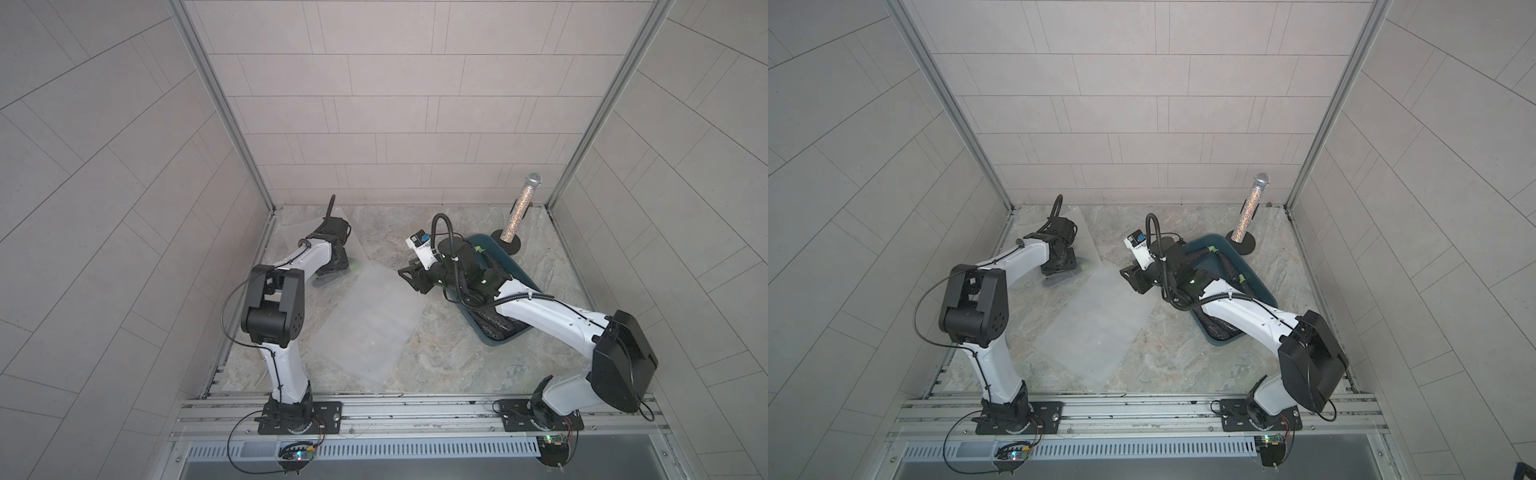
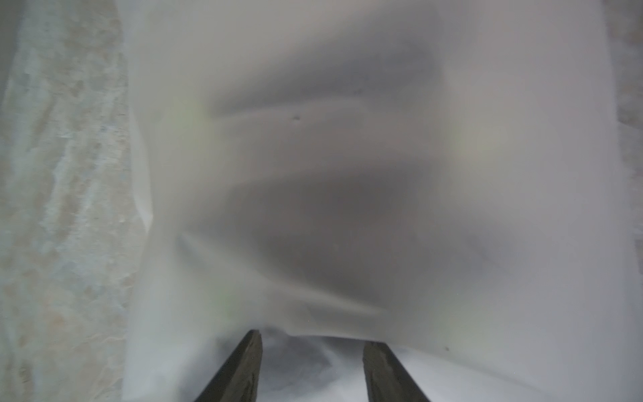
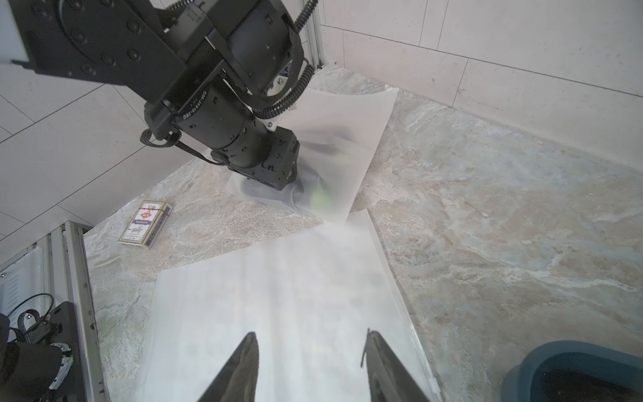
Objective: Place the eggplant in a zip-top bag and seal the zipper
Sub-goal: Adjust the zipper food storage bag at the center of the board.
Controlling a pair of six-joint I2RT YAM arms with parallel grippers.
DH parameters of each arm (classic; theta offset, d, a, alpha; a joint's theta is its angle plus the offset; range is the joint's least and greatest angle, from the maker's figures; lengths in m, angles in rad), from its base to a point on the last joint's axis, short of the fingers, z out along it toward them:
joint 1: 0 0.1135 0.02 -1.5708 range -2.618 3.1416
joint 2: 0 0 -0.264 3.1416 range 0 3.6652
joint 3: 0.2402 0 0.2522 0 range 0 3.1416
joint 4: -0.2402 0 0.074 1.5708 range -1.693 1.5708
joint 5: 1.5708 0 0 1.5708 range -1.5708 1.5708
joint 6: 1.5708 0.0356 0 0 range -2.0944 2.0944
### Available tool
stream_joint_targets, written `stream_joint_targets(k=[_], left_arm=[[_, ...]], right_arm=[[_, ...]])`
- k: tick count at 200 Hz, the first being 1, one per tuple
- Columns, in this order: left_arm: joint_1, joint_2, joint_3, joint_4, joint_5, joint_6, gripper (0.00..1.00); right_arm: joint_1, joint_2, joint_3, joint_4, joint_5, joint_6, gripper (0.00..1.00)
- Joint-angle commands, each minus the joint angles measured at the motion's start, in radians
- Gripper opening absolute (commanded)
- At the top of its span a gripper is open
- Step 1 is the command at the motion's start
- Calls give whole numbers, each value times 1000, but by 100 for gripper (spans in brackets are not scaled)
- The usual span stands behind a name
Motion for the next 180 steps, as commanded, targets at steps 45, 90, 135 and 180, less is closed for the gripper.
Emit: stream_joint_targets(k=[45, 90, 135, 180], left_arm=[[62, -72, 58, -80, -29, 74, 53], [9, -129, 57, -49, 81, 4, 53], [-140, -81, 99, 108, 157, -33, 54], [-186, 72, 193, 117, 156, -47, 54]], right_arm=[[-1, 22, -17, -73, 92, 65, 49], [-3, 43, -47, -95, 147, 114, 49], [-3, 50, -41, -95, 146, 123, 49], [-8, 19, -68, -101, 159, 120, 49]])
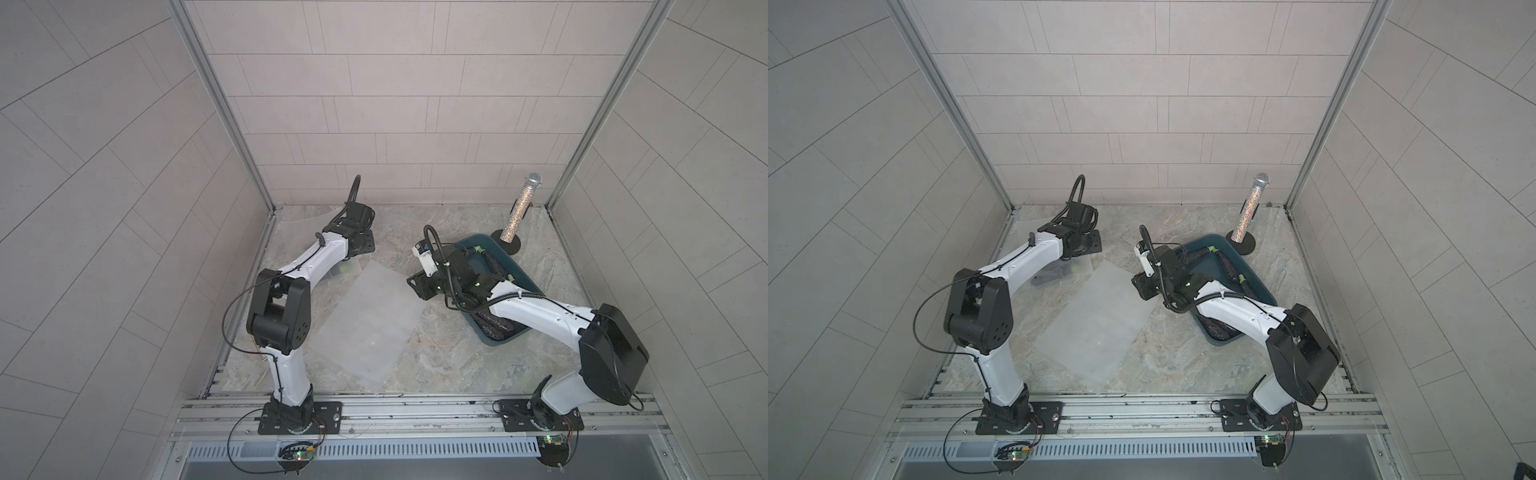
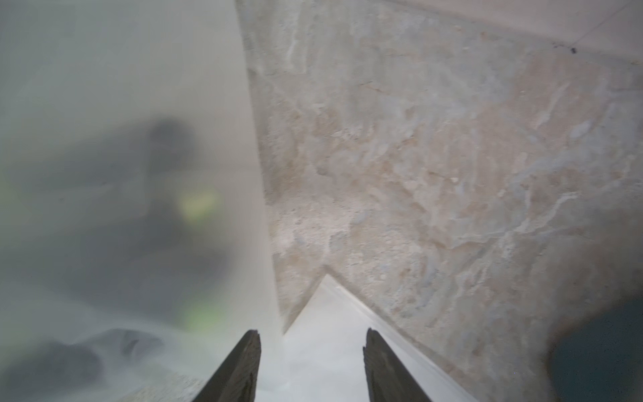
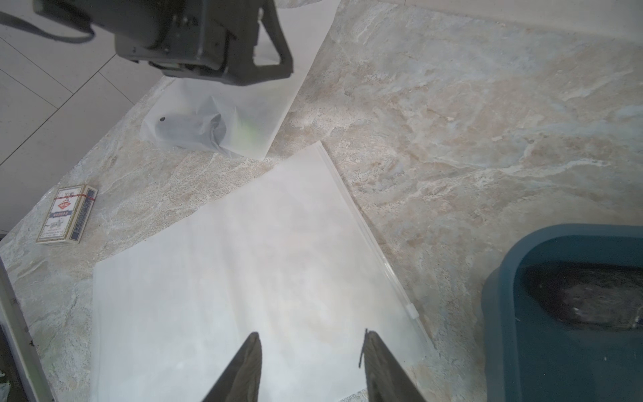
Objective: Place the eggplant in a zip-top bag and seal the zipper
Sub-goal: Adjust the zipper food storage bag at the center of the board.
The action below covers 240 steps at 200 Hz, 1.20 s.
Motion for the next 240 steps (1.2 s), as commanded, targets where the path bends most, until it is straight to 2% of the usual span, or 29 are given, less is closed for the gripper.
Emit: stream_joint_targets(k=[1, 51, 87, 168, 188, 220, 240], left_arm=[[8, 72, 26, 15, -4, -27, 54], [29, 140, 0, -20, -58, 10, 52], [69, 112, -39, -79, -134, 10, 51], [185, 8, -188, -86, -119, -1, 50], [190, -23, -192, -81, -85, 4, 50], [181, -108, -198, -50, 68, -18, 50], [146, -172, -213, -47, 93, -33, 50]], right_arm=[[-7, -32, -21, -19, 25, 8, 49], [-21, -48, -25, -19, 13, 5, 49], [-21, -29, -9, -9, -8, 14, 49], [-21, -23, 16, -16, -21, 19, 49], [-21, -20, 17, -27, -15, 21, 49], [-21, -4, 2, -69, 15, 22, 49], [-24, 15, -28, -78, 37, 39, 47]])
